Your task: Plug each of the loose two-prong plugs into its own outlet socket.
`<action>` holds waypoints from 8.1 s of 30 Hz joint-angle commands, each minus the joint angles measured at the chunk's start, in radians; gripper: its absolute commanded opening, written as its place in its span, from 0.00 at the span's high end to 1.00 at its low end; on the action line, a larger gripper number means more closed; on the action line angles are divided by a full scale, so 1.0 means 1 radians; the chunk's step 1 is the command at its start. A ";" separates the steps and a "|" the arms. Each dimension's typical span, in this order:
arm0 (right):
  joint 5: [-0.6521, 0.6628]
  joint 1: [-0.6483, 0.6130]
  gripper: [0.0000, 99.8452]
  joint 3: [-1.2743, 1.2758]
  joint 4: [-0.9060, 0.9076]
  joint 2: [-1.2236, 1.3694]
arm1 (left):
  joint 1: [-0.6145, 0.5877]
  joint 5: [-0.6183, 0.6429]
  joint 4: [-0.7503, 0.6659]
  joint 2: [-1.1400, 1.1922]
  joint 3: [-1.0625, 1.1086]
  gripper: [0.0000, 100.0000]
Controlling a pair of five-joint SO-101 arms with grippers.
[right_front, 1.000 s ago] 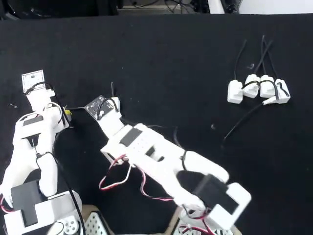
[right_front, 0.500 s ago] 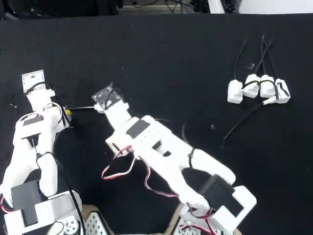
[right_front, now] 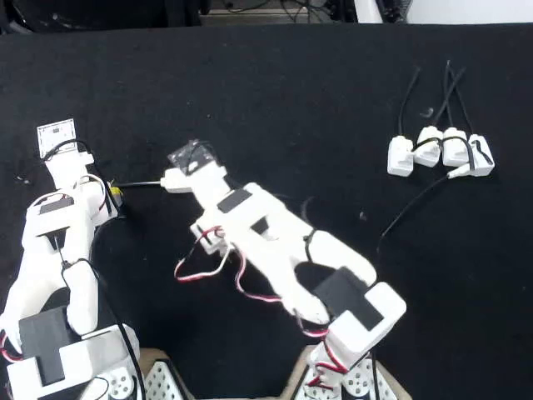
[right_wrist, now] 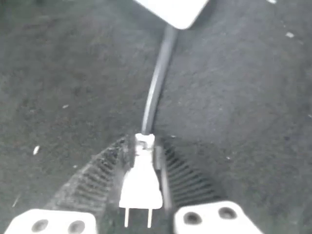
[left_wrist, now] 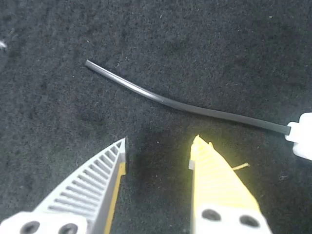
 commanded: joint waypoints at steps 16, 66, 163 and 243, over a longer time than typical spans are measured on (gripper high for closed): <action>-0.075 0.229 0.99 0.332 -0.169 -0.650 | 0.018 0.003 0.003 -0.014 -0.005 0.79; 1.221 -0.009 0.84 0.226 0.035 -0.260 | 0.012 0.003 0.003 -0.014 -0.004 0.79; 0.305 0.235 0.99 0.156 -0.256 -0.398 | 0.245 0.115 0.245 -0.589 0.056 0.79; 0.347 -0.043 0.99 0.151 0.032 -0.746 | 0.390 -0.020 -0.012 -0.970 0.479 0.79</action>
